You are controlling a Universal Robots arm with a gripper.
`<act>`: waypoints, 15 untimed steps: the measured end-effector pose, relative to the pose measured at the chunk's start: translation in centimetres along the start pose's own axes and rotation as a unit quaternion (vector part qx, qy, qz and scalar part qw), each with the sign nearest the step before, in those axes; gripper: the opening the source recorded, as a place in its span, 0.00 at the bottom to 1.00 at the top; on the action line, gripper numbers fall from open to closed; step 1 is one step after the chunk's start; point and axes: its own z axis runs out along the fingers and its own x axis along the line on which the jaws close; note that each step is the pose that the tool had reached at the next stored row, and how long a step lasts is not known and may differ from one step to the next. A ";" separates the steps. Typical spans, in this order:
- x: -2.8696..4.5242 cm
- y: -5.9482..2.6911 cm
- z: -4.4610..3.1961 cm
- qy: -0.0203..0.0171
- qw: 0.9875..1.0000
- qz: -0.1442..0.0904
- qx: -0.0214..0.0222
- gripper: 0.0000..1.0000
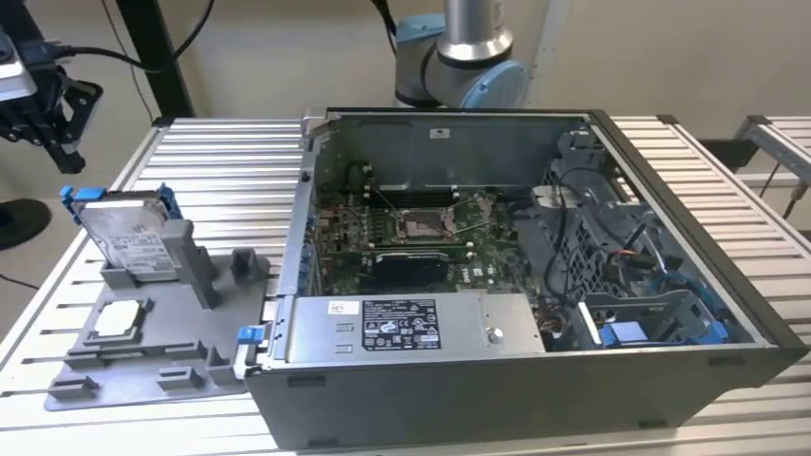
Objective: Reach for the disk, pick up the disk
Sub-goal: 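Reach for the disk, then pick up the disk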
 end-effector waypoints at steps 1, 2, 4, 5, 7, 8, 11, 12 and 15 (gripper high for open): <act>0.00 0.00 0.00 0.000 1.000 -0.002 0.000 0.00; 0.00 0.00 -0.01 0.000 1.000 -0.005 0.000 0.00; 0.00 0.00 0.00 0.000 1.000 -0.012 0.000 0.00; 0.00 0.00 0.00 0.001 1.000 -0.017 0.000 0.00; 0.00 0.00 0.00 0.001 1.000 -0.030 0.000 0.00; 0.00 0.00 0.00 0.001 0.999 -0.037 0.000 0.00; 0.00 0.00 0.00 0.002 0.998 -0.057 0.000 0.00; 0.00 0.00 0.00 0.002 0.998 -0.064 0.000 0.00; 0.00 0.00 0.00 0.003 0.996 -0.084 0.000 0.00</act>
